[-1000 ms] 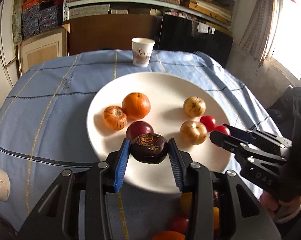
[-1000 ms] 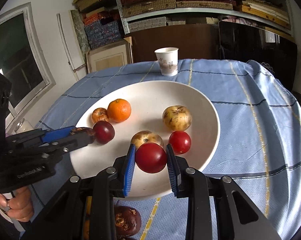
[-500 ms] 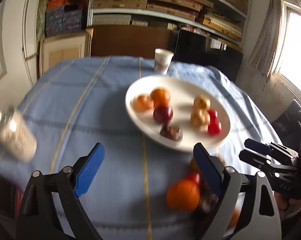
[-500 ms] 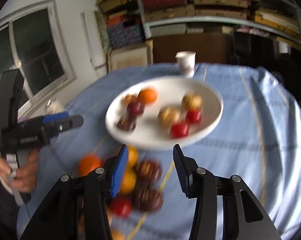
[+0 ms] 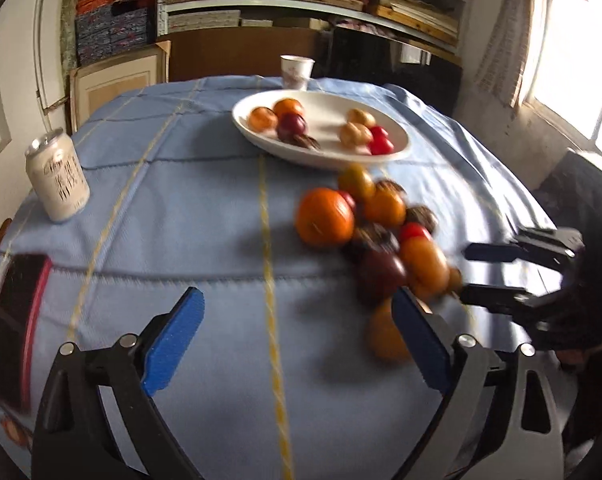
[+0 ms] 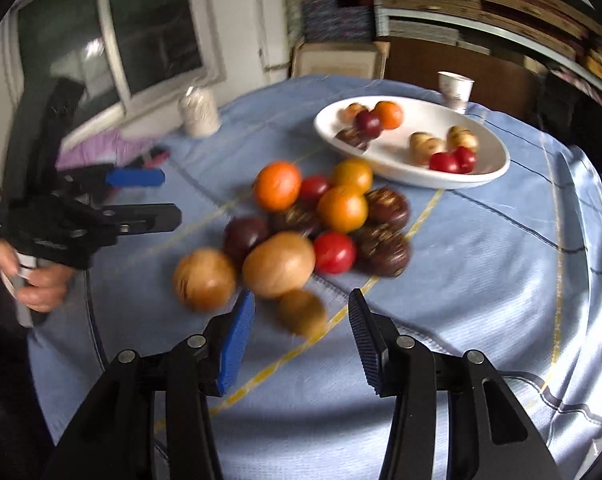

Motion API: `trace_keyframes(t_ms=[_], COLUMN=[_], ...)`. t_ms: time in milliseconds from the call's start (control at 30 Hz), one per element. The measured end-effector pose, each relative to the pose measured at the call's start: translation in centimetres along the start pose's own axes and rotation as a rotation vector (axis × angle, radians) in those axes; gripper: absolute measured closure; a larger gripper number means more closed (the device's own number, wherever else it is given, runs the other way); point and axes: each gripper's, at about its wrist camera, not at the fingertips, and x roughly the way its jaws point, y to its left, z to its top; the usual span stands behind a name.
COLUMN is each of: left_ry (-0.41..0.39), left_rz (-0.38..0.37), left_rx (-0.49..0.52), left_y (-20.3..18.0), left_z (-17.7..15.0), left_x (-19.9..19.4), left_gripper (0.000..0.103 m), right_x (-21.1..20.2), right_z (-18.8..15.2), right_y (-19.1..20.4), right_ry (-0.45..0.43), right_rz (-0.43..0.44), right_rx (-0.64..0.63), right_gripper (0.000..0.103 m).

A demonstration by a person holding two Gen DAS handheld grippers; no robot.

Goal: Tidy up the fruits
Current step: 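Return to the pile and grasp a small tan round fruit with the right tool, then grasp a large mottled yellow-brown fruit with the left tool while the right holds its fruit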

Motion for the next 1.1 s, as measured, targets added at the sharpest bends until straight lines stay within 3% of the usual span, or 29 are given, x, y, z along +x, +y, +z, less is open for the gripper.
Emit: trace_keyframes(t_ms=[500, 600, 733, 900, 1000, 1100], left_ry=[0.030, 0.034, 0.036, 0.040, 0.040, 0.043], left_rz=[-0.051, -0.057, -0.058, -0.054, -0.055, -0.111], left_rx=[-0.015, -0.021, -0.020, -0.017, -0.010, 0.015], left_y=[-0.1, 0.0, 0.0, -0.2, -0.3, -1.3], left_z=[-1.2, -1.2, -1.2, -1.1, -1.1, -1.1], left_x=[0.0, 0.1, 0.2, 0.3, 0.2, -0.1], left_gripper=[0.010, 0.010, 0.010, 0.010, 0.010, 0.010], right_x=[1.8, 2.2, 2.3, 2.3, 1.9, 0.9], right_z=[0.0, -0.1, -0.1, -0.1, -0.1, -0.1], right_y=[0.6, 0.9, 0.7, 0.4, -0.1, -1.6], right_ry=[0.076, 0.094, 0.094, 0.093, 0.075, 0.031], right_rz=[-0.029, -0.032, -0.032, -0.027, -0.013, 0.022], right_rx=[-0.002, -0.019, -0.010, 0.004, 0.029, 0.120], right_gripper=[0.056, 0.062, 0.063, 0.074, 0.074, 0.074])
